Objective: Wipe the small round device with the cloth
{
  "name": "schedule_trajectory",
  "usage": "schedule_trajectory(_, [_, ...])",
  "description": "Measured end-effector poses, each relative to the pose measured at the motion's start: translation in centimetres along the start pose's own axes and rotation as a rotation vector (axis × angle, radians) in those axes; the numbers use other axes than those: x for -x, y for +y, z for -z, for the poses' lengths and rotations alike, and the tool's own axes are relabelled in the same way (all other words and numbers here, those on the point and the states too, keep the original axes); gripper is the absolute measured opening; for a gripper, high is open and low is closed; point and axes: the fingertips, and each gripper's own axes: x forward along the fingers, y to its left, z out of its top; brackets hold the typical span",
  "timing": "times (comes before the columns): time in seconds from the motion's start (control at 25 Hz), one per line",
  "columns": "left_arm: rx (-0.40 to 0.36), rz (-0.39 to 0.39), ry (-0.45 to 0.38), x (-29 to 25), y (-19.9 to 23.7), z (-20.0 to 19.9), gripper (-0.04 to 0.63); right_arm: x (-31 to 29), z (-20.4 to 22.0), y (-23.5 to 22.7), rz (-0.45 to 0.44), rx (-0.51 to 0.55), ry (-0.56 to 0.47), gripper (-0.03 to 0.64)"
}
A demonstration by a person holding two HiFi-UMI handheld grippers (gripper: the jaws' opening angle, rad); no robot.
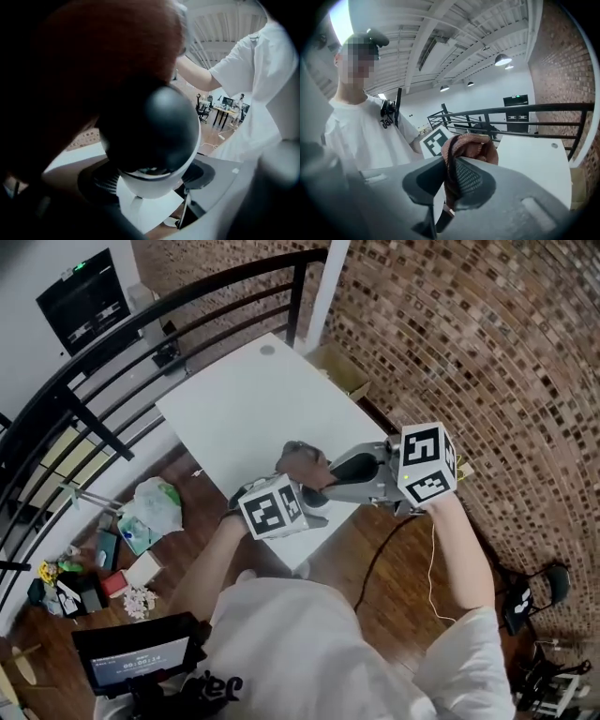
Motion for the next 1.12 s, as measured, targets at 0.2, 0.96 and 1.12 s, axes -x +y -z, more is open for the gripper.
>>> schedule_trajectory(0.2, [0.165, -0.033, -0.022, 0.5, 1.7, 1.0, 0.402, -2.0, 3.6, 2.3, -0.052, -0.012, 0.079, 0.04])
schedule_trajectory(0.96, [0.085, -0.055, 0.199, -1.7, 1.3, 4.0, 0.402, -3.3, 1.7, -5.2, 0.125, -0.127, 0.106, 0.04])
schedule_trajectory(1.12, [0.131, -0.069, 0.207, -1.5, 1.9, 5.2, 0.402, -4.1, 2.4, -3.5, 0.048, -0.157, 0.129, 0.04])
